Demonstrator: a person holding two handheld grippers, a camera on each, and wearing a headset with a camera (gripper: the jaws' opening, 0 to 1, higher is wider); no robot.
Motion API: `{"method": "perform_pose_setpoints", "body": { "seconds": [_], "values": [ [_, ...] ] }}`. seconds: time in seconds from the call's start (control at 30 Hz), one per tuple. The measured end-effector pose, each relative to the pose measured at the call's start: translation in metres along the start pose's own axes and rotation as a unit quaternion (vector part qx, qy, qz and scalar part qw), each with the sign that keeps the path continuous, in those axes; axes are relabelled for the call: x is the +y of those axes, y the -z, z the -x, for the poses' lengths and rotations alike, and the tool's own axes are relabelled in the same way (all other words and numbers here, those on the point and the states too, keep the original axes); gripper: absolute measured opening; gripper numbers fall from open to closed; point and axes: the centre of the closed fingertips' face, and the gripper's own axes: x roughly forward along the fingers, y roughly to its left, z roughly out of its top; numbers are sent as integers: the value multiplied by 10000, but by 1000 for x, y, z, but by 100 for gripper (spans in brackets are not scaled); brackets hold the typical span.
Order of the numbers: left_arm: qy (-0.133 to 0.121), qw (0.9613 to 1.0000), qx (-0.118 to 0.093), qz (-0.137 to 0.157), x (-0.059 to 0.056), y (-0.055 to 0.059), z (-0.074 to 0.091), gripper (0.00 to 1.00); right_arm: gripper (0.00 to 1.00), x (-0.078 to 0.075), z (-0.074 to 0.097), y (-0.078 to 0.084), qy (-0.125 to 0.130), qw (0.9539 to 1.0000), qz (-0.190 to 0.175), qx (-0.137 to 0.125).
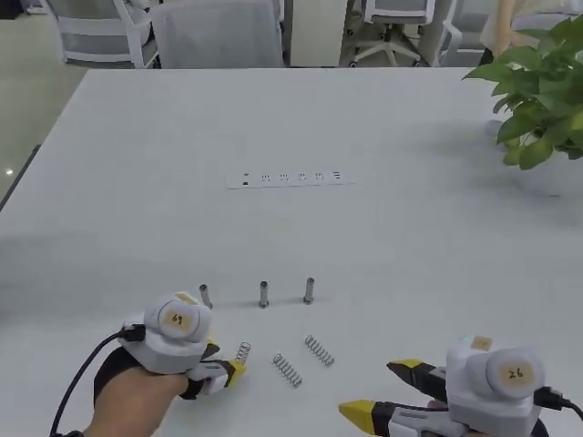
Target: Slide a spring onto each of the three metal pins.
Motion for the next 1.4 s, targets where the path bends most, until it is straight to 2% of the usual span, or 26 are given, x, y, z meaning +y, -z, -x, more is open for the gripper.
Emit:
{"method": "perform_pose_setpoints", "body": {
  "seconds": [0.43, 0.77, 1.0, 1.1, 1.4],
  "values": [
    [-32, 9987, 508, 46, -6, 12, -16, 14, 63, -6, 0, -3, 13, 10000, -14, -16],
    [-121, 9974, 704, -106, -6, 15, -18, 10, 62, -6, -1, -5, 3, 10000, -7, -19],
    [-221, 9978, 616, -43, -5, 15, -17, 9, 62, -4, -3, -4, -17, 10000, -30, -31],
    [-313, 9977, 561, -192, -6, 15, -17, 8, 62, -3, -3, -2, -25, 10000, -23, -10],
    [-424, 9977, 413, -317, -1, 15, -17, 2, 62, -3, -2, -3, -9, 10000, -32, -16]
  ]
}}
